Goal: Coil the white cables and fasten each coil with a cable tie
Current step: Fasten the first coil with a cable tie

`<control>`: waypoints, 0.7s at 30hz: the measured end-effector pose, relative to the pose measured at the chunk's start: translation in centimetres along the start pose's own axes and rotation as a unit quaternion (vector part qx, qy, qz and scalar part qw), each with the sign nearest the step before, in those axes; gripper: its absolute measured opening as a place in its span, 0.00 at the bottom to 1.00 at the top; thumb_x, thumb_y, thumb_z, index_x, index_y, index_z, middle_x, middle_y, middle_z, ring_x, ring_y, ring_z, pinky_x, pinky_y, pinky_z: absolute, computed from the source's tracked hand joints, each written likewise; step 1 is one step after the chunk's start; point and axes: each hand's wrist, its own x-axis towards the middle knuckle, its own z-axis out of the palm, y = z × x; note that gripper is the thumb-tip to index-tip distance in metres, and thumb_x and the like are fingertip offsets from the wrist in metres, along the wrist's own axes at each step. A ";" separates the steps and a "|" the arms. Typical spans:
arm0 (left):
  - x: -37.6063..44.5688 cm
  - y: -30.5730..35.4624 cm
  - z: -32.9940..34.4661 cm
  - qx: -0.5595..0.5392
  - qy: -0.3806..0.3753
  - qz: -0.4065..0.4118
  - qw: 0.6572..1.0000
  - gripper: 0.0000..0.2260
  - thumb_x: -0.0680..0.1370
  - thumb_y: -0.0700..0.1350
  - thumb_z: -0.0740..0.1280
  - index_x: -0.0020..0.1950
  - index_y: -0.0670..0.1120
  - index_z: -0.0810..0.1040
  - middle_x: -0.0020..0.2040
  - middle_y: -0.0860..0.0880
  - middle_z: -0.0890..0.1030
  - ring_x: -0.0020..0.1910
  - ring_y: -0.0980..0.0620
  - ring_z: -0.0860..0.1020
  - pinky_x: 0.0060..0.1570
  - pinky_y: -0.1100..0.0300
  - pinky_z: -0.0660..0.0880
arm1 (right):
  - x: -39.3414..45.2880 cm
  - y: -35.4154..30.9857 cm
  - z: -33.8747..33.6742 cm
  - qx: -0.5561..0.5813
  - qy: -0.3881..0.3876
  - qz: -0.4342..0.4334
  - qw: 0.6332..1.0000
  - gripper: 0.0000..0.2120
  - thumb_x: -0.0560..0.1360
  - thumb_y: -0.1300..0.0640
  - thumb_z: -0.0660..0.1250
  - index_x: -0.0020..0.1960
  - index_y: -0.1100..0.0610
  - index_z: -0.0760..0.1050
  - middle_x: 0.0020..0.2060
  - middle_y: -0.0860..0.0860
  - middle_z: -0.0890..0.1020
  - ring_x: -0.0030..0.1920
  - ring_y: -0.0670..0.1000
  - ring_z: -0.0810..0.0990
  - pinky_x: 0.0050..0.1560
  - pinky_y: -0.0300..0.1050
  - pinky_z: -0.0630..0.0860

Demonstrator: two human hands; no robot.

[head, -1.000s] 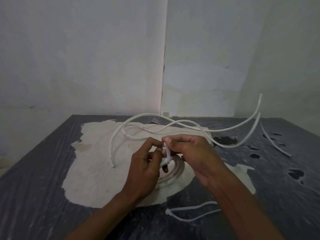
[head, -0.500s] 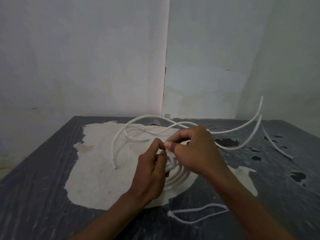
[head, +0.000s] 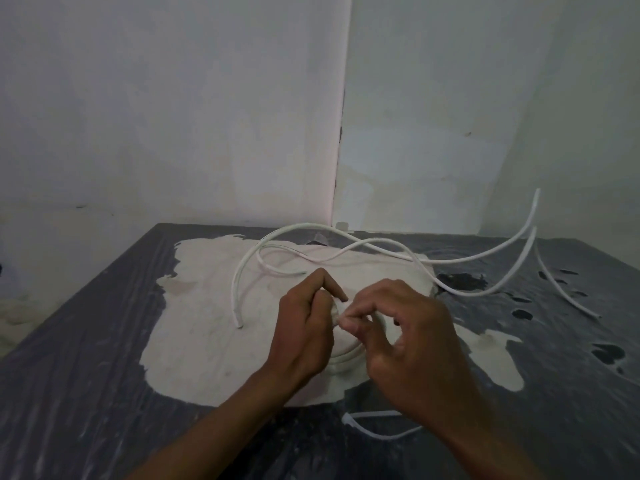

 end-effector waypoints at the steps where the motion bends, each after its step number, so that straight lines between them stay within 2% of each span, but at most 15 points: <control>1: 0.0 0.0 0.1 0.003 0.005 0.003 1.000 0.12 0.76 0.40 0.53 0.37 0.44 0.72 0.26 0.54 0.71 0.26 0.57 0.69 0.28 0.62 0.68 | -0.4 0.1 0.1 0.006 -0.001 0.006 1.000 0.04 0.71 0.58 0.73 0.38 0.50 0.80 0.38 0.40 0.81 0.43 0.38 0.78 0.41 0.28 0.71; 3: -0.1 0.1 0.2 0.007 0.010 0.008 1.000 0.11 0.76 0.39 0.54 0.36 0.42 0.71 0.27 0.53 0.71 0.27 0.56 0.69 0.27 0.61 0.68 | -0.8 0.3 0.1 0.047 -0.005 0.055 0.997 0.06 0.71 0.57 0.75 0.37 0.49 0.81 0.37 0.39 0.81 0.42 0.39 0.79 0.40 0.26 0.69; 5: -0.3 0.0 0.2 0.003 0.011 0.008 1.000 0.11 0.76 0.39 0.54 0.36 0.42 0.71 0.28 0.50 0.72 0.27 0.53 0.71 0.26 0.57 0.70 | -0.8 0.3 -0.1 0.076 -0.024 0.102 0.992 0.05 0.70 0.58 0.75 0.37 0.49 0.82 0.36 0.40 0.82 0.42 0.41 0.80 0.40 0.26 0.70; 8: -0.4 0.1 0.1 0.019 0.017 0.023 0.999 0.10 0.76 0.38 0.54 0.36 0.42 0.71 0.29 0.48 0.73 0.28 0.52 0.71 0.28 0.57 0.69 | -0.9 -0.3 -0.7 0.155 -0.068 0.180 0.969 0.01 0.70 0.56 0.75 0.39 0.51 0.85 0.37 0.43 0.85 0.41 0.44 0.83 0.42 0.33 0.75; 9: -0.3 0.3 0.1 0.023 0.016 0.029 0.999 0.10 0.75 0.37 0.54 0.36 0.41 0.70 0.29 0.48 0.73 0.28 0.52 0.71 0.28 0.57 0.69 | -0.9 -0.6 -0.9 0.218 -0.079 0.237 0.943 0.03 0.70 0.55 0.75 0.40 0.53 0.85 0.36 0.46 0.85 0.40 0.45 0.83 0.42 0.39 0.76; 11: -0.2 0.7 0.1 0.031 0.014 0.042 0.999 0.10 0.75 0.36 0.54 0.35 0.41 0.69 0.28 0.47 0.72 0.28 0.52 0.70 0.28 0.59 0.67 | -0.4 -0.9 -1.1 0.323 -0.095 0.374 0.864 0.10 0.70 0.49 0.73 0.40 0.57 0.84 0.34 0.52 0.85 0.36 0.50 0.83 0.36 0.43 0.74; 13: -0.5 1.0 0.3 0.036 0.013 0.042 0.998 0.09 0.74 0.35 0.55 0.35 0.41 0.69 0.28 0.48 0.72 0.28 0.54 0.69 0.28 0.62 0.66 | 0.0 -0.8 -1.1 0.327 -0.130 0.467 0.811 0.15 0.69 0.45 0.73 0.43 0.58 0.82 0.33 0.54 0.83 0.32 0.50 0.82 0.29 0.40 0.72; 15: -0.9 1.1 0.4 0.040 0.009 0.037 0.998 0.09 0.74 0.35 0.55 0.35 0.40 0.69 0.28 0.48 0.73 0.28 0.55 0.70 0.29 0.63 0.65 | 0.0 -0.8 -1.1 0.311 -0.191 0.492 0.790 0.16 0.71 0.44 0.71 0.46 0.58 0.81 0.31 0.53 0.82 0.28 0.49 0.80 0.26 0.38 0.70; 17: -1.1 1.0 0.4 0.043 0.003 0.033 0.999 0.08 0.74 0.35 0.55 0.35 0.40 0.70 0.28 0.48 0.73 0.28 0.55 0.70 0.29 0.64 0.65 | -0.1 -0.9 -1.2 0.331 -0.215 0.486 0.780 0.14 0.74 0.46 0.69 0.47 0.58 0.80 0.29 0.52 0.81 0.25 0.48 0.77 0.23 0.37 0.68; 21: -1.1 1.0 0.5 0.034 -0.006 0.025 0.999 0.08 0.73 0.36 0.55 0.36 0.40 0.70 0.28 0.48 0.74 0.28 0.55 0.70 0.29 0.64 0.65 | -0.3 -0.6 -1.8 0.337 -0.230 0.463 0.787 0.11 0.75 0.51 0.69 0.47 0.60 0.78 0.29 0.51 0.81 0.25 0.46 0.76 0.22 0.36 0.67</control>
